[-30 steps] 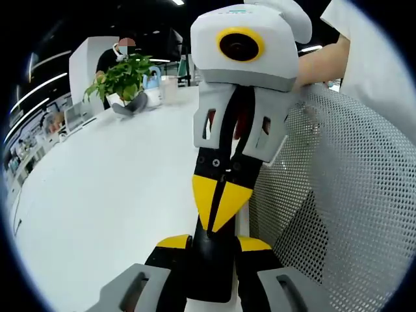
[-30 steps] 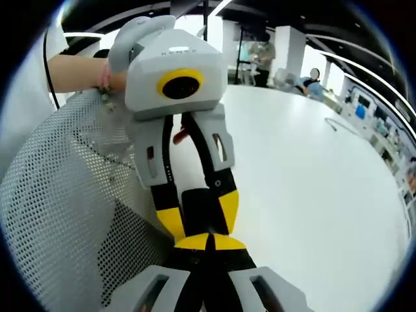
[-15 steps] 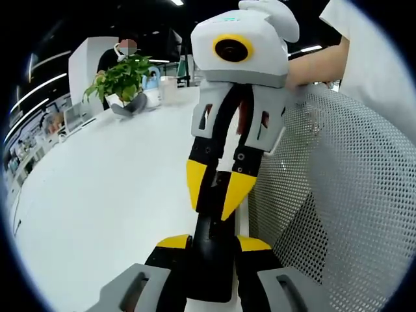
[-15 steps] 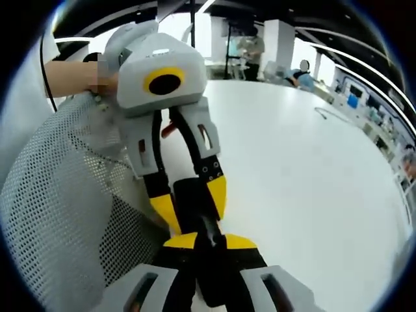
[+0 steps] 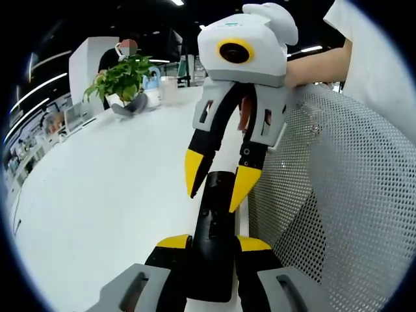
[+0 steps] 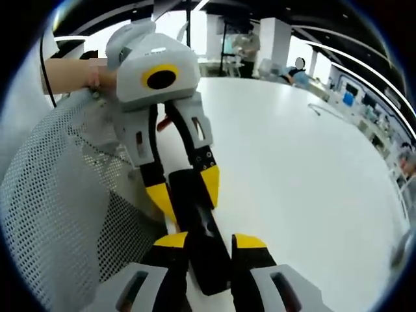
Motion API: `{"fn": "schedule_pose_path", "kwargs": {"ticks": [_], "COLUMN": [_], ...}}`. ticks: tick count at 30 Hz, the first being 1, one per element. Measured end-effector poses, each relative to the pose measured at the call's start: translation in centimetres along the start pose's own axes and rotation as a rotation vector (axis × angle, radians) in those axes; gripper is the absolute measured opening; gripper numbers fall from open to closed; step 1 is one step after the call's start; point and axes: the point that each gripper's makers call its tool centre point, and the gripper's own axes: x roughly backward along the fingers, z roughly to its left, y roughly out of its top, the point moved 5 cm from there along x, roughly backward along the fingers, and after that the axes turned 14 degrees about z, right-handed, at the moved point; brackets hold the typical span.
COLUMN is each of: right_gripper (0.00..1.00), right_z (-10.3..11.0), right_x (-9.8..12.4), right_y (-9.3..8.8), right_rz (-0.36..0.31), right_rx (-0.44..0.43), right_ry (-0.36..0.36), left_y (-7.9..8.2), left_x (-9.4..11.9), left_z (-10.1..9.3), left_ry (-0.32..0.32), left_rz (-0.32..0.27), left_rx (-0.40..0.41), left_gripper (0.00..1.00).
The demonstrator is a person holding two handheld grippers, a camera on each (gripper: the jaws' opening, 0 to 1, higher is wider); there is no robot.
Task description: Press the specified remote control buttons in sequence, fully releasing each button before pressing the next.
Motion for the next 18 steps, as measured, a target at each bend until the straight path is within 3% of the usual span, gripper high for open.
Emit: {"fn": "schedule_pose_path", "kwargs": {"ticks": [18], "right_gripper": [0.28], "right_z": [0.03], "right_x": [-0.13], "right_y": [-0.45], "right_rz": [-0.010], "right_rx": [-0.035], "right_ry": [0.034], "left_y": [-0.04], "left_x": [-0.03], "left_z": [0.03], "left_ry": [-0.001], "left_rz": [-0.006], "left_rx": [0.005], "left_gripper": [0.26]}}
